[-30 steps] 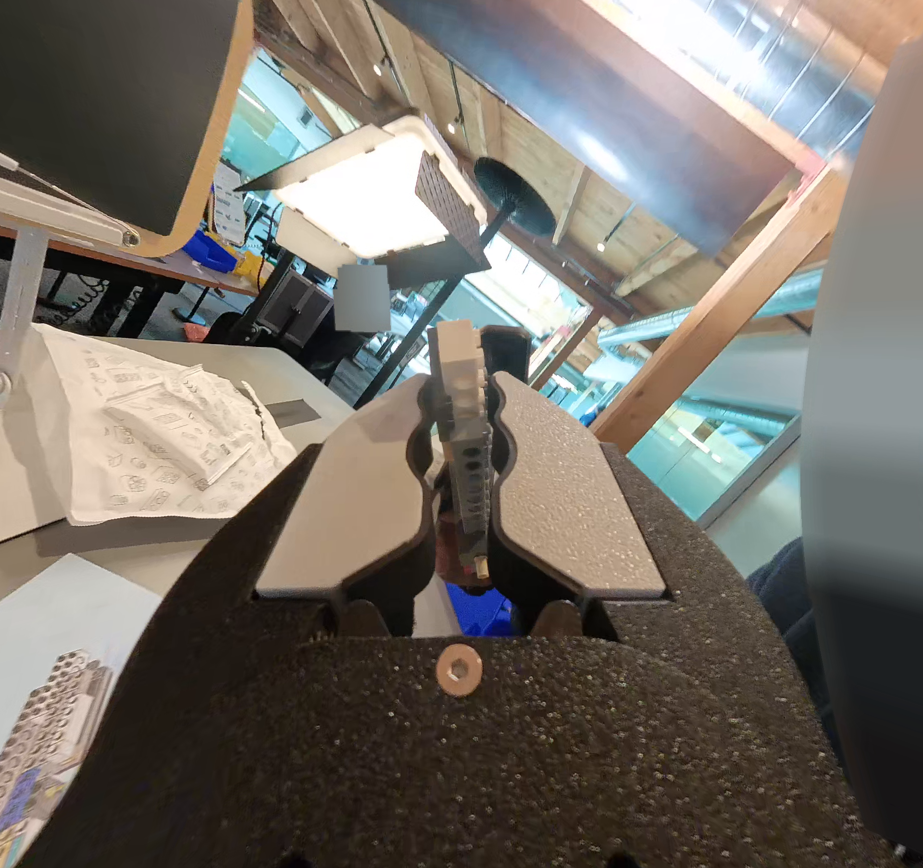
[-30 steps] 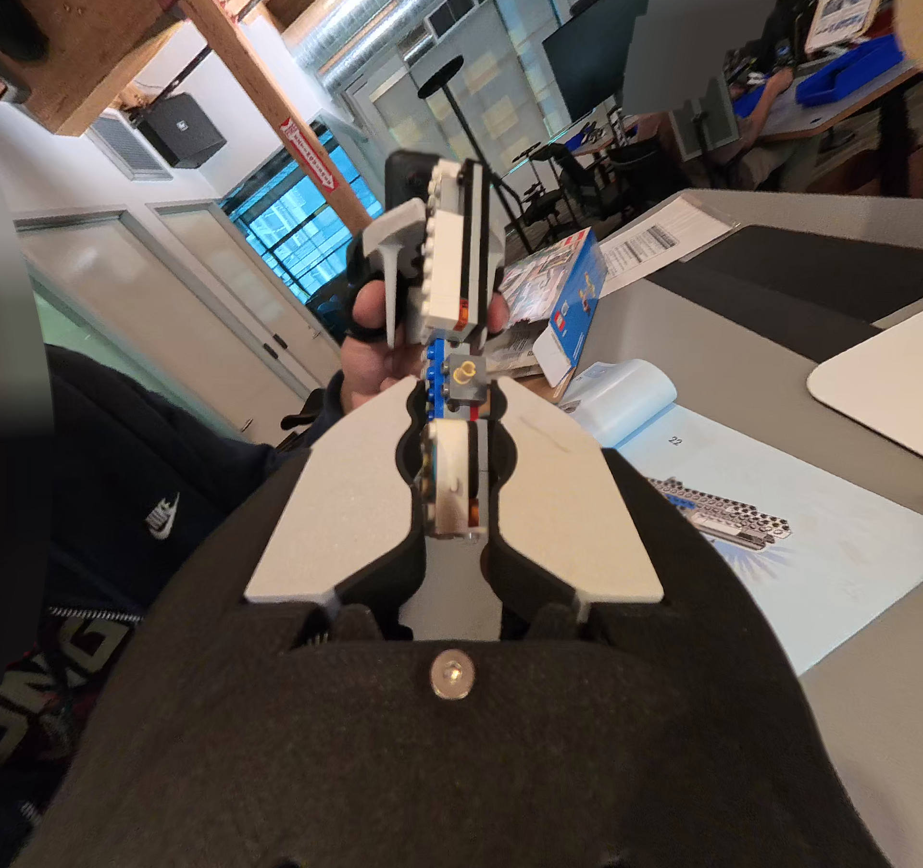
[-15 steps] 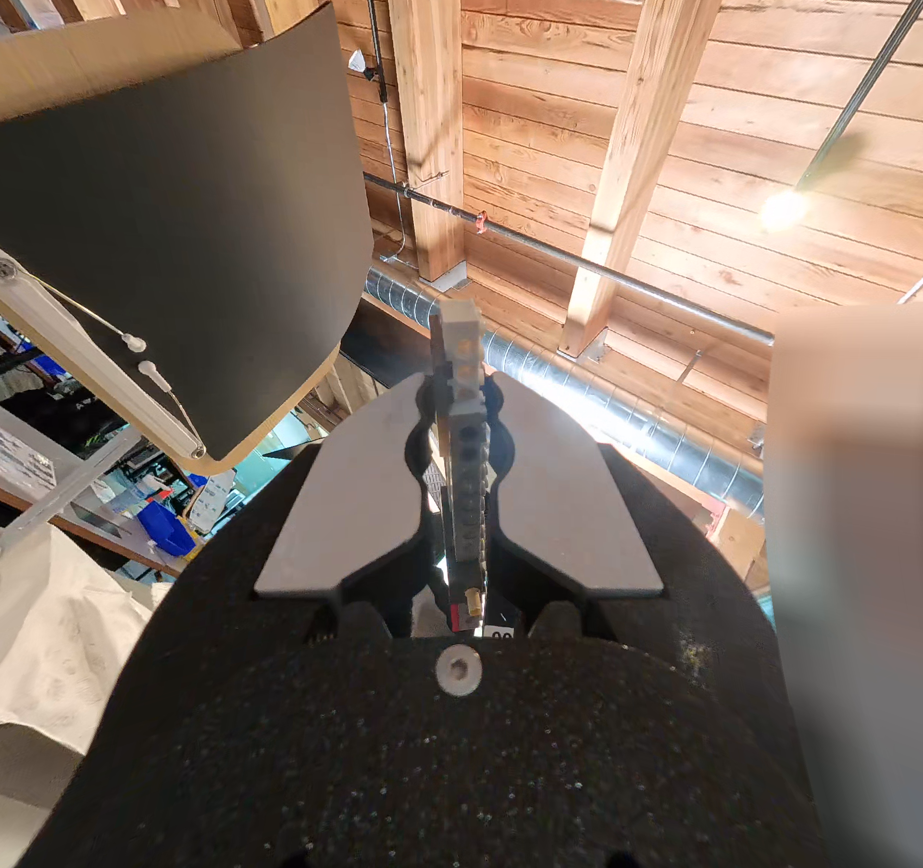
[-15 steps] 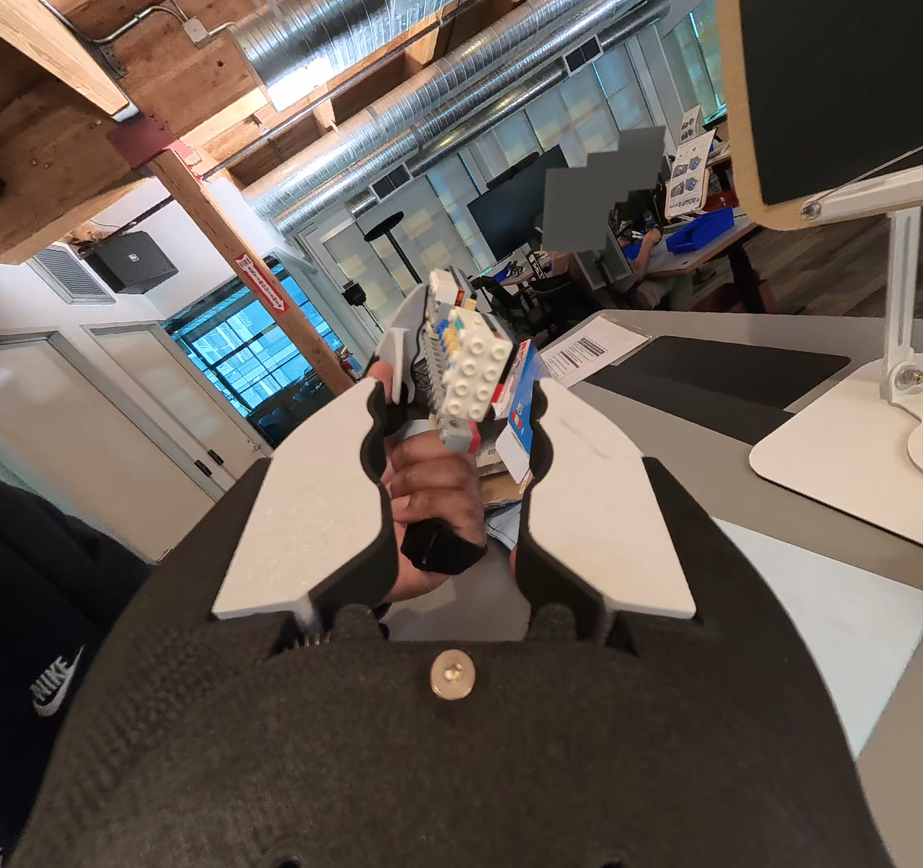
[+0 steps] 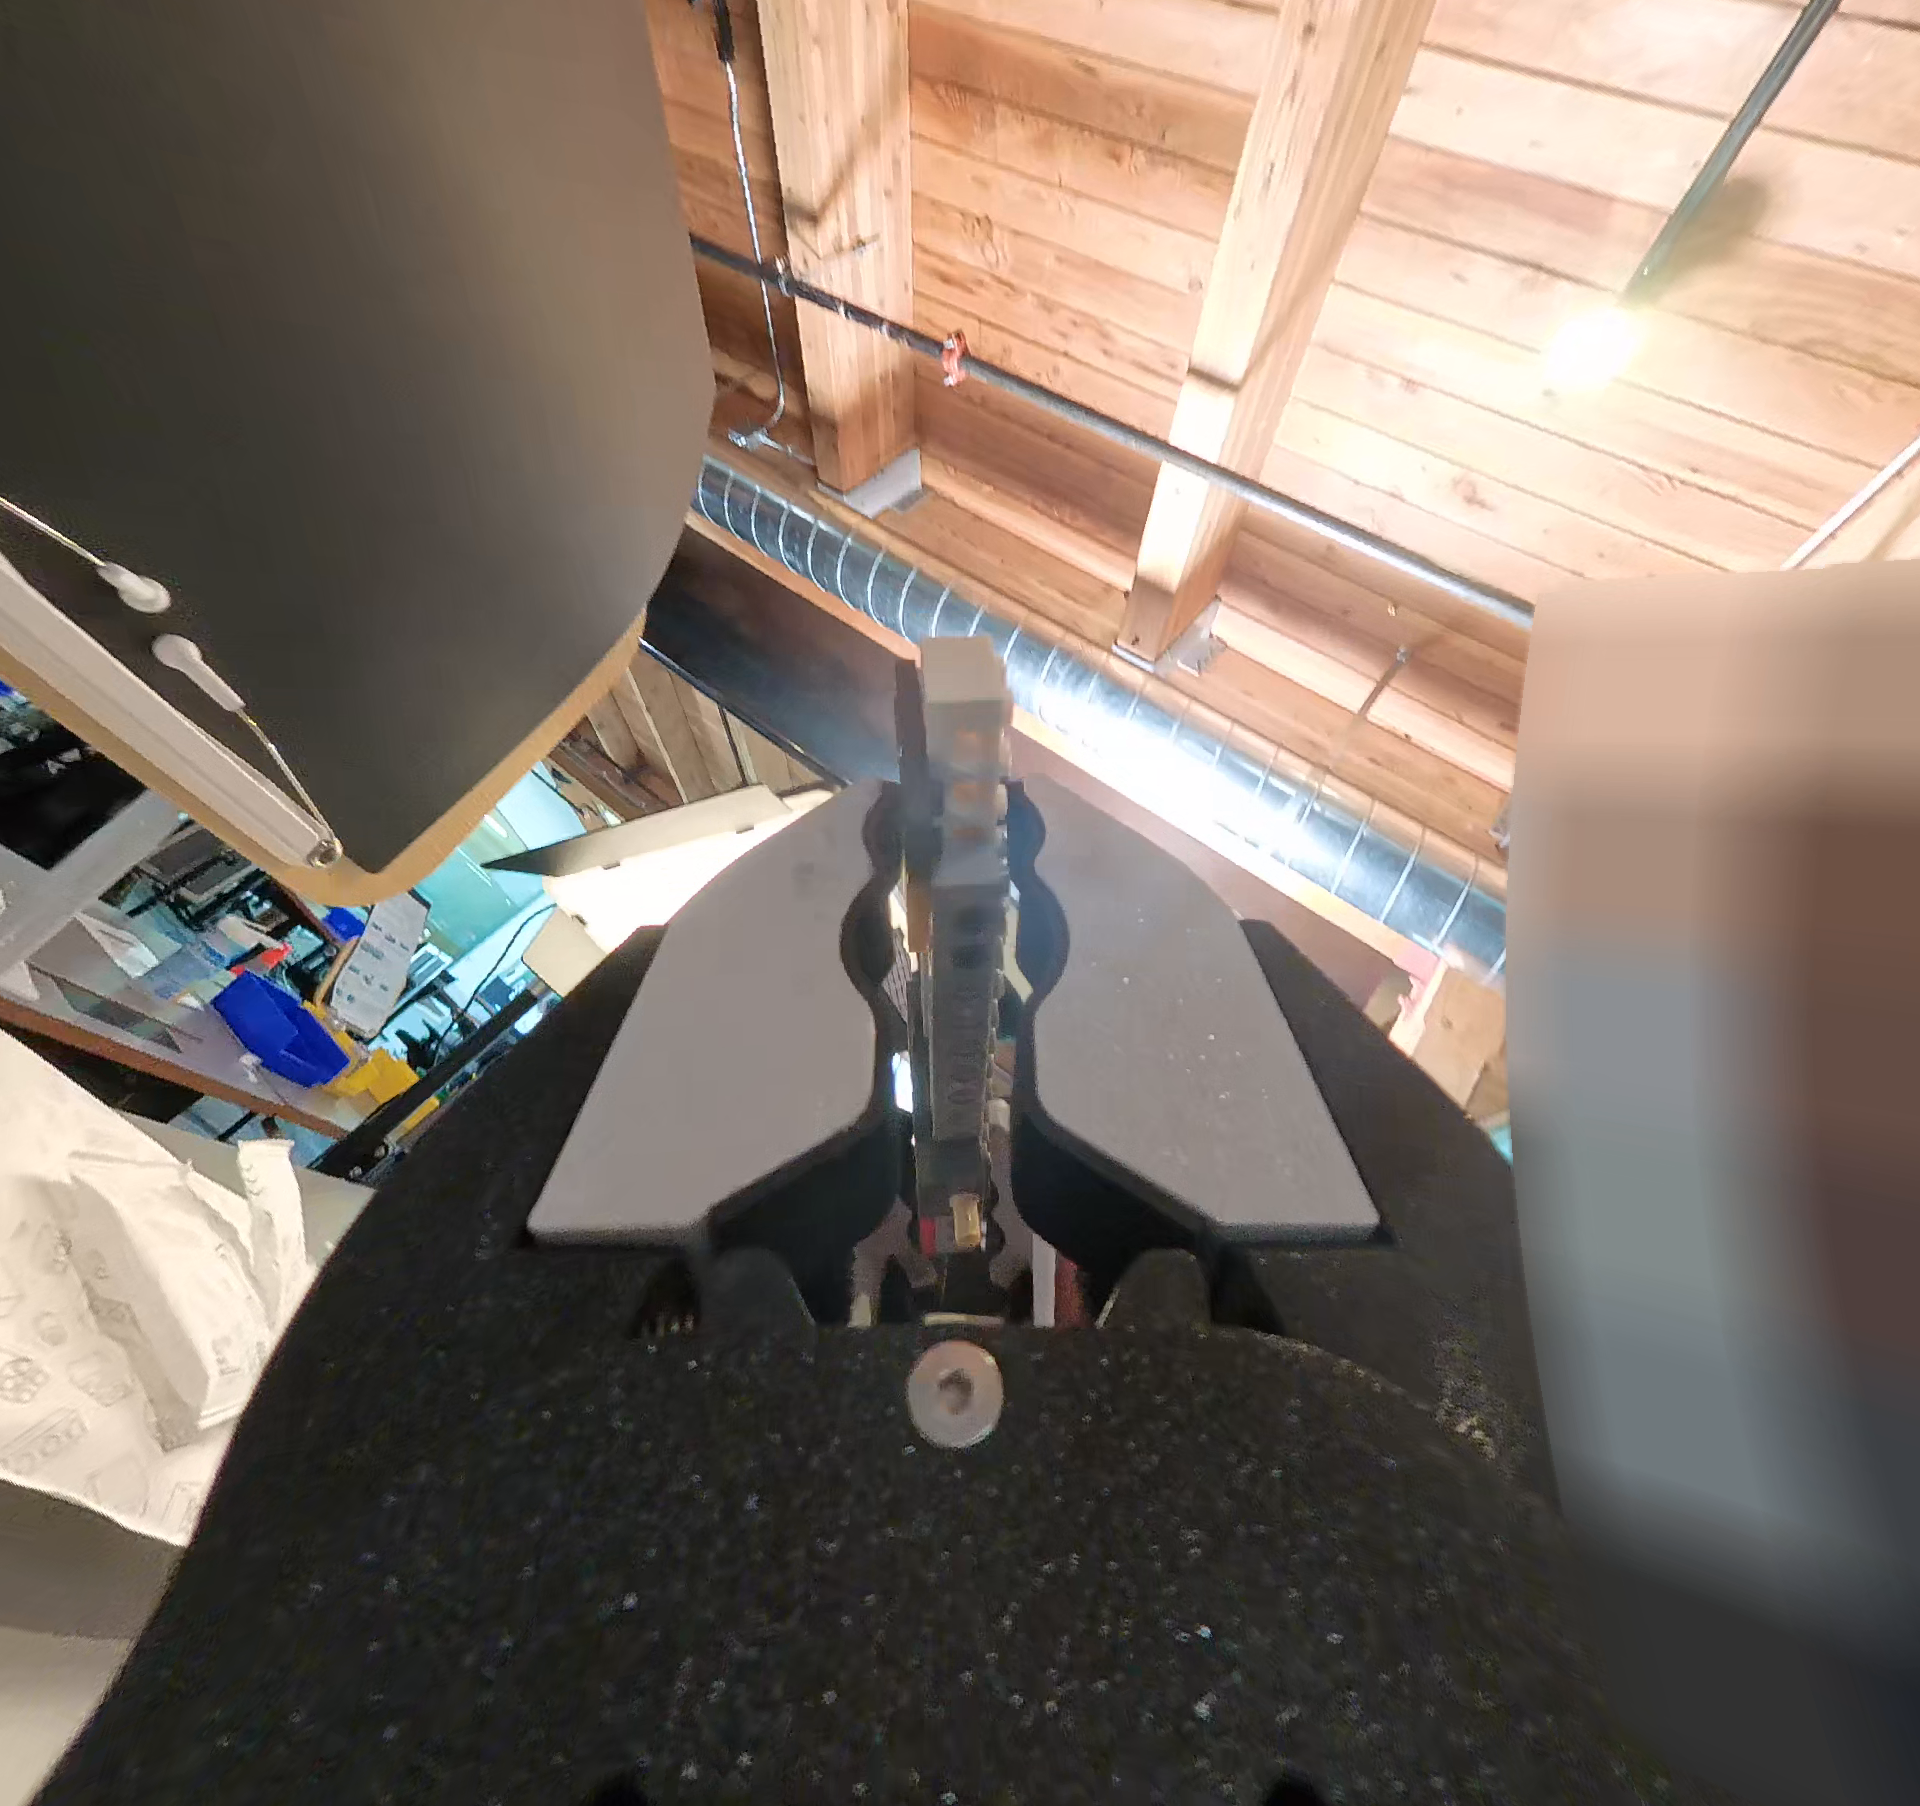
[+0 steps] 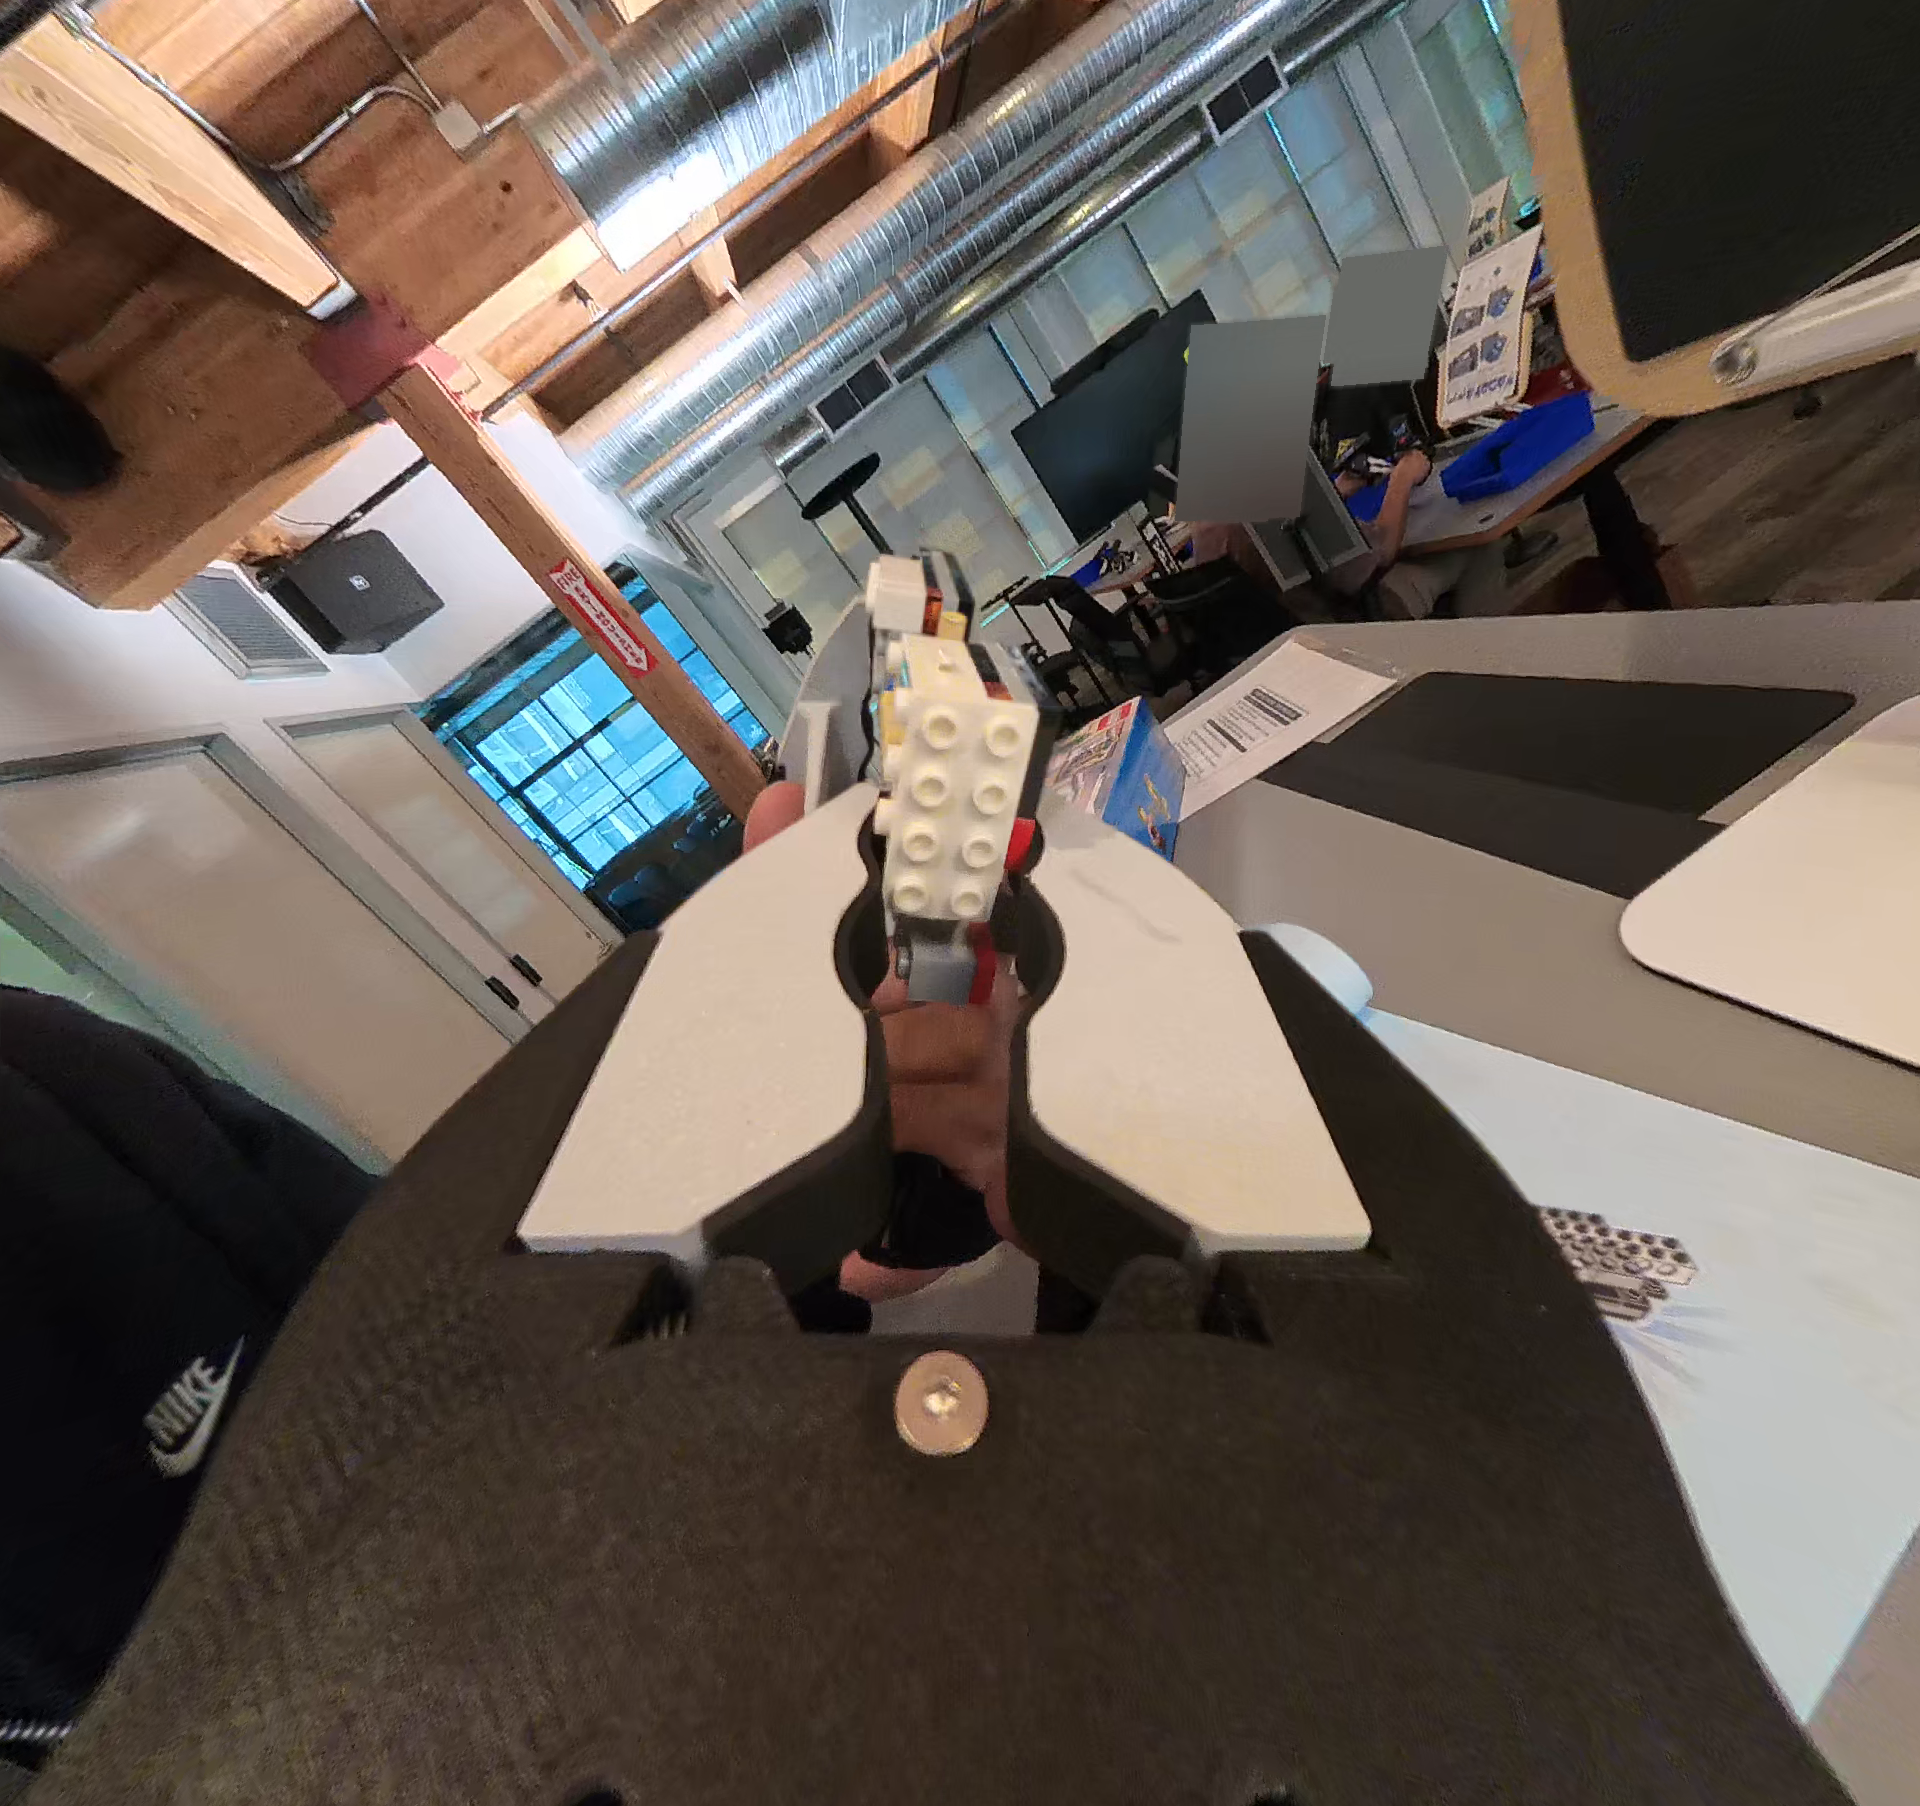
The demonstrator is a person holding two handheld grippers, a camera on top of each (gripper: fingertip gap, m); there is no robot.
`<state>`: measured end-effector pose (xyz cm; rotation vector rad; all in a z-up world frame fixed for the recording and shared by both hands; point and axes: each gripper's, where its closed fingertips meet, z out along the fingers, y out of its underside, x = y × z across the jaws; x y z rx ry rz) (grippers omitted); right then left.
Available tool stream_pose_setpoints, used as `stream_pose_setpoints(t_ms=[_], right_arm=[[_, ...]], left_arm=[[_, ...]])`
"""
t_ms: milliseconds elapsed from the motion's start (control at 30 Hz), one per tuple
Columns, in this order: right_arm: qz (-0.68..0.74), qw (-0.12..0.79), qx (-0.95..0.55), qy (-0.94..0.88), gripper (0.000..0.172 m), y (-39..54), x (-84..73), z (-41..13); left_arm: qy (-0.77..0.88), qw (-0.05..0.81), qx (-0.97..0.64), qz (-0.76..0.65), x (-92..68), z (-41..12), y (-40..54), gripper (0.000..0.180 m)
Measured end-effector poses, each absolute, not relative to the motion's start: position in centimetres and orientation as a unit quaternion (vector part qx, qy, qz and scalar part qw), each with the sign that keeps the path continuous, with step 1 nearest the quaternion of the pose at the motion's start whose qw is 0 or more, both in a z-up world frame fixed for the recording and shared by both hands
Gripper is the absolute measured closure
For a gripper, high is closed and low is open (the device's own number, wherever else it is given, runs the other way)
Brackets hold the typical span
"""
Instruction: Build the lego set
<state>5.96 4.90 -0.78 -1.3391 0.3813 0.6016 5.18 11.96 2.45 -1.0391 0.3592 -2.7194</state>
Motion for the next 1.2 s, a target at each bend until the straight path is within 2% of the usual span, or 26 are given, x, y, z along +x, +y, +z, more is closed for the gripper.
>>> stream_pose_setpoints(t_ms=[200, 567, 867, 1200], right_arm=[[0.258, 0.74, -0.602, 0.153, 0.153, 2.6, 7.1, 0.5], [0.261, 0.703, -0.654, 0.097, 0.153, 1.9, 5.4, 0.5], [0.268, 0.677, -0.681, 0.082, 0.153, 1.9, 4.4, 0.1], [0.26, 0.674, -0.687, 0.074, 0.152, 1.7, 3.9, 0.6]], left_arm=[[0.229, 0.069, -0.332, -0.912, 5.8, 2.7, 9.3, 0.161], [0.479, 0.024, -0.276, -0.833, 3.8, 1.6, 7.4, 0.142], [0.581, -0.007, -0.261, -0.771, 1.9, -0.1, 5.8, 0.148], [0.581, -0.015, -0.259, -0.771, 1.9, -0.1, 5.0, 0.161]])
